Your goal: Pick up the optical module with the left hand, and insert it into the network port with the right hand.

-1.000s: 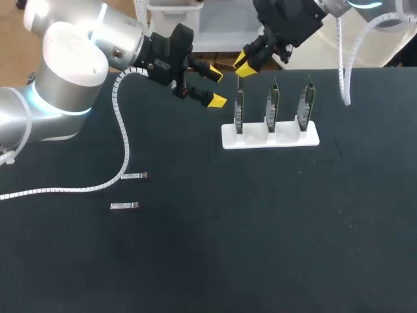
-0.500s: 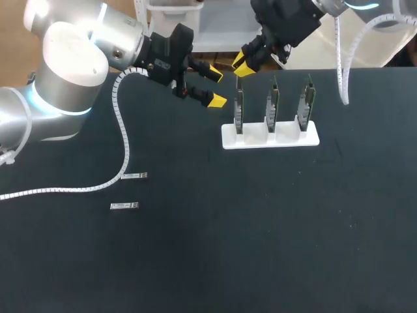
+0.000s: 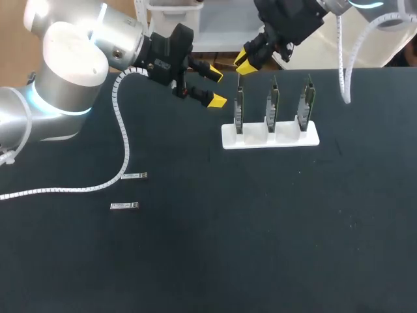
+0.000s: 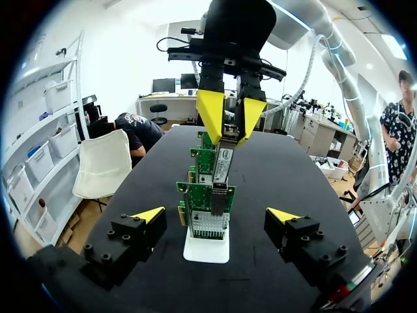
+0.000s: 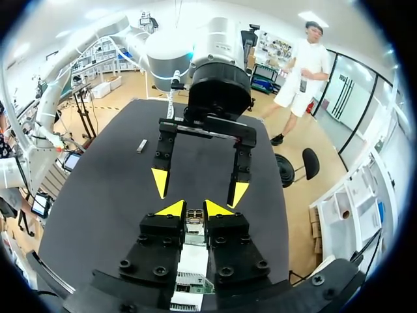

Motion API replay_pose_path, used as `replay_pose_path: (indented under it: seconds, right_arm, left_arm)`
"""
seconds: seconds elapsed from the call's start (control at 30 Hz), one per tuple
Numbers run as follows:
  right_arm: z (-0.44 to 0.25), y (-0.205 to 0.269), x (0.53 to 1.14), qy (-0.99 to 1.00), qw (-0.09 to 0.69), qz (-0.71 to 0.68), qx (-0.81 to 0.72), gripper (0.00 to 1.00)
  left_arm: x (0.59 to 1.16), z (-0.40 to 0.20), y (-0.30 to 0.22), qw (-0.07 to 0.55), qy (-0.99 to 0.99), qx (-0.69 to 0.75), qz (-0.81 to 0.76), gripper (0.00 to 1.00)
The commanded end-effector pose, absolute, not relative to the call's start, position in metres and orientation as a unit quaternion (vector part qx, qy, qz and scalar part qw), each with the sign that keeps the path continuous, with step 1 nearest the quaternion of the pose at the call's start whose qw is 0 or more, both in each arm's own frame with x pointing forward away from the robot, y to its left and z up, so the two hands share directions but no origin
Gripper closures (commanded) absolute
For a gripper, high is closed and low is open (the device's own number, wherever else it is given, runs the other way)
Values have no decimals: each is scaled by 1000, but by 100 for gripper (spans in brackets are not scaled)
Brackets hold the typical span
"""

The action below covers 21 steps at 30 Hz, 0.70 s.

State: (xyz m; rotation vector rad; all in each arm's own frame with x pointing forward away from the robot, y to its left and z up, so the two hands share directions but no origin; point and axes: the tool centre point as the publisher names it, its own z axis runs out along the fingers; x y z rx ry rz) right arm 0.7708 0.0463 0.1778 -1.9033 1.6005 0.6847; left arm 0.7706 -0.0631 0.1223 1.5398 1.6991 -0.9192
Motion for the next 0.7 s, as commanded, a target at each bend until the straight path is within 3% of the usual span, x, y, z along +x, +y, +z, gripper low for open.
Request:
replay_pose_path:
  seconds: [0.03,0.7]
  right_arm:
    - [177,45,771,596,280,253,-709,100]
    - [174,45,772,597,280,253,-708,100]
  left_arm:
    - [771,123,-64,327,650,589,-351,0]
    - [771,123,-64,327,650,589,-351,0]
